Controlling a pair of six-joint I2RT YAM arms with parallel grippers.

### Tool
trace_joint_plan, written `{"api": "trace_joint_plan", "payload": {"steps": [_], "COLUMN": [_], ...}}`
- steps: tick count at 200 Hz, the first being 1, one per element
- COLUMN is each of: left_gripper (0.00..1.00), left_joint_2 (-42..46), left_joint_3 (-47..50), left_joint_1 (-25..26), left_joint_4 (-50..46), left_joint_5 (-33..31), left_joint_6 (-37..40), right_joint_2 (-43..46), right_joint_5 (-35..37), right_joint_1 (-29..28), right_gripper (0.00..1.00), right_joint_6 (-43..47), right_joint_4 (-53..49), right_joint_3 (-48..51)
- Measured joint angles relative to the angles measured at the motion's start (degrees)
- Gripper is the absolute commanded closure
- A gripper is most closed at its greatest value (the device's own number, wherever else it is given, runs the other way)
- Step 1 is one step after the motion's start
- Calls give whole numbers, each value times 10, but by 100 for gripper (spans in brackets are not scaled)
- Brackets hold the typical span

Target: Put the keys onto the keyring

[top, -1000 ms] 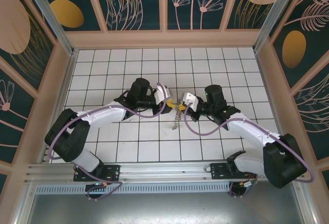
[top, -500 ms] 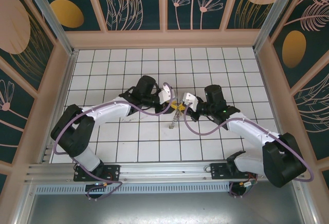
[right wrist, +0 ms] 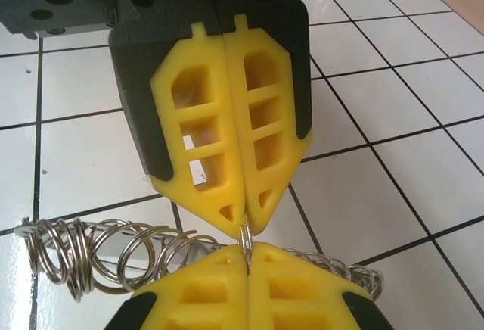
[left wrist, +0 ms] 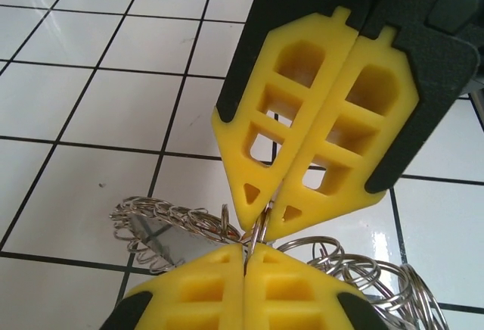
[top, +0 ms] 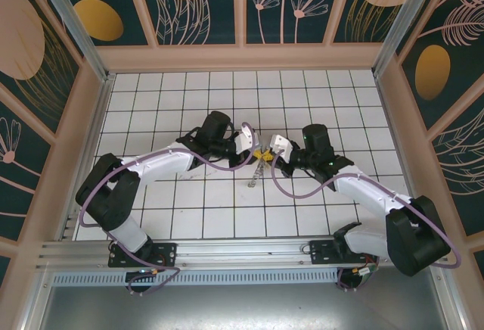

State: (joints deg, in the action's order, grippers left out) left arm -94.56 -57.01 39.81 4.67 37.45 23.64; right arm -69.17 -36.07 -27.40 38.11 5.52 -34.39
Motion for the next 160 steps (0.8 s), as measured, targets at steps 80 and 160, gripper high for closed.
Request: {"api": "trace_joint_plan", "payload": {"steps": [80,160], "left_gripper": [100,100], "left_joint_2": [16,16], "left_joint_3": [99,127], "left_joint_1": [3,0], "left_joint_4": [188,288], "left_joint_5": [22,31], "left_joint_6": [-111,-184], "right_joint_2": [1,4], "right_joint_5": [-41,-76], "right_joint_1": [16,35], "right_gripper": [85,97], "right_joint_6": [-29,-52], "right_joint_4": [60,81], "right_joint_3": [32,34]}}
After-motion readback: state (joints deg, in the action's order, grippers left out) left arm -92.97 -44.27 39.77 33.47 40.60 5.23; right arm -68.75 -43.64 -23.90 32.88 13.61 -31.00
